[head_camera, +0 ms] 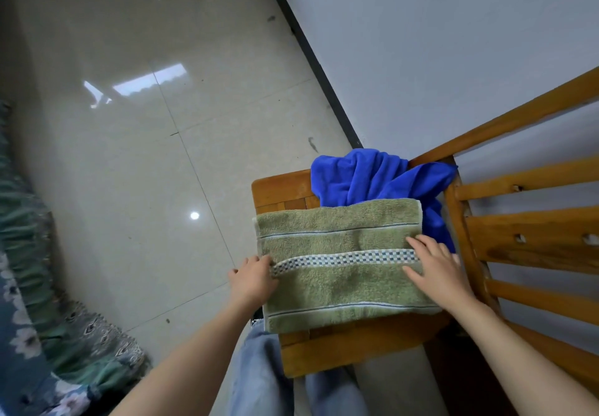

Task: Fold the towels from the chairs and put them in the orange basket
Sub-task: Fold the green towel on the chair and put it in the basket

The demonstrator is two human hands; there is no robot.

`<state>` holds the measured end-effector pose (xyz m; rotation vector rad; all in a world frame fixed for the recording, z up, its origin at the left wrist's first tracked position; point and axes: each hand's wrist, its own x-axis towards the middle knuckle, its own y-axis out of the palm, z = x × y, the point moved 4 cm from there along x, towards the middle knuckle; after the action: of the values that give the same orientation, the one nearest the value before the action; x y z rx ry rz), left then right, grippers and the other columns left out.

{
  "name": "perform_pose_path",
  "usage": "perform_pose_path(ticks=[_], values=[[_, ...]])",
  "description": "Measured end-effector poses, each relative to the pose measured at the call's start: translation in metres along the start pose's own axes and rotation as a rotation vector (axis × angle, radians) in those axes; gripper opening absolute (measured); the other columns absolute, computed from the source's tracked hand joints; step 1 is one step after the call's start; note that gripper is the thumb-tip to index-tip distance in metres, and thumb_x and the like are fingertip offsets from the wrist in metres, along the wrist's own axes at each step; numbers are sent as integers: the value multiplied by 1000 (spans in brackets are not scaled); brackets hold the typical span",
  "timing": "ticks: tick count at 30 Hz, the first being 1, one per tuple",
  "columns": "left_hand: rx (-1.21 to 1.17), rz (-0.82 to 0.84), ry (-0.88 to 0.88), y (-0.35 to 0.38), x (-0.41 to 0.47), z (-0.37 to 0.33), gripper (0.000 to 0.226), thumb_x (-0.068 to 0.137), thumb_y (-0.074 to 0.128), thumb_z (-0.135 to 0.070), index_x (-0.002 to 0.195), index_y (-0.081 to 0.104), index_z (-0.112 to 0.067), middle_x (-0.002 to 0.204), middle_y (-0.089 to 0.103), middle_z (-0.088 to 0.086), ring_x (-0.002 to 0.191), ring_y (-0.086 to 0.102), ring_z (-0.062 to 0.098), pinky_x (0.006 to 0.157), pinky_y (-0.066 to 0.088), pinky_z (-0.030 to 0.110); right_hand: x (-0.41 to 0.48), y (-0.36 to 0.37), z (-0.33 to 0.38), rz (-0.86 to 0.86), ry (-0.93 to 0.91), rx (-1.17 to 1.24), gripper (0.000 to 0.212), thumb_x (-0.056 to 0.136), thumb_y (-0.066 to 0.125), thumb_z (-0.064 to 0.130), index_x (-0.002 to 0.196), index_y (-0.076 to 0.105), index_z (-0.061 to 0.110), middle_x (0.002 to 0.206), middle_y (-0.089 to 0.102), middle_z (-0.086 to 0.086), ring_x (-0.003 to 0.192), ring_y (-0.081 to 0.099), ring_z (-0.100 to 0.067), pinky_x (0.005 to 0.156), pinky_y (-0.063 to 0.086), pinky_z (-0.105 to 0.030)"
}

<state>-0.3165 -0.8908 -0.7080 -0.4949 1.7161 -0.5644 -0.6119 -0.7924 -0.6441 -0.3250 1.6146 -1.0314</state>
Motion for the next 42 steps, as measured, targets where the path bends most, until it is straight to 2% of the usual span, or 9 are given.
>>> perform_pose_path(ticks=[4,7,12,15,17,20,33,38,42], values=[[-188,7,35,-9,-5,3,17,85,61,-21,102,57,-18,107,51,4,102,48,20,87,39,32,10,-16,-3,71,61,-71,43,88,54,42,129,48,30,124,53,6,120,39,-18,94,29,-34],[-564,53,112,-23,-22,10,17,79,68,-6,76,54,-15,82,55,1,78,52,15,65,40,20,3,-27,-17,147,112,32,6,82,65,32,83,59,30,86,55,9,106,48,-21,80,30,-32],[-998,65,71,-50,-52,29,13,77,67,4,71,62,-6,58,63,-5,57,57,3,54,46,11,-19,-38,-34,199,121,1046,16,71,77,7,81,64,4,78,68,-10,83,65,-26,62,48,-22],[-1260,37,-7,-64,-47,34,10,79,64,4,87,63,0,74,70,4,70,65,17,61,56,22,-16,-35,-37,153,196,1518,75,32,94,31,92,62,1,81,72,-13,73,71,-20,56,56,-23],[-1289,-19,-39,-71,-38,29,15,80,64,0,95,62,-2,87,68,9,80,65,22,65,58,26,-3,-36,-30,36,256,1591,44,56,85,19,91,61,7,93,69,-15,74,69,-18,61,58,-25],[-1270,-123,-51,-79,-20,15,9,84,63,-5,92,61,-9,91,66,8,84,63,20,71,55,29,12,-41,-16,-168,354,1540,9,85,61,2,91,60,7,94,64,-9,81,62,-16,74,53,-29],[-1038,-405,-201,-61,32,2,20,89,58,-12,109,59,-11,107,64,13,99,60,25,80,46,31,62,-28,-3,-513,342,1144,20,89,56,7,107,61,0,95,60,-10,92,56,-23,82,43,-36],[-186,-478,-61,-49,16,-12,58,91,53,-24,143,30,-12,148,31,18,134,31,36,106,30,46,51,-30,9,-616,289,661,39,90,55,14,129,50,8,124,54,-17,115,47,-32,91,40,-39],[262,-312,320,-7,-4,-48,74,72,68,-34,137,40,-14,144,39,19,131,41,37,98,39,53,17,-20,51,-775,-298,149,31,80,51,11,111,56,9,105,63,-16,101,54,-27,83,49,-40]])
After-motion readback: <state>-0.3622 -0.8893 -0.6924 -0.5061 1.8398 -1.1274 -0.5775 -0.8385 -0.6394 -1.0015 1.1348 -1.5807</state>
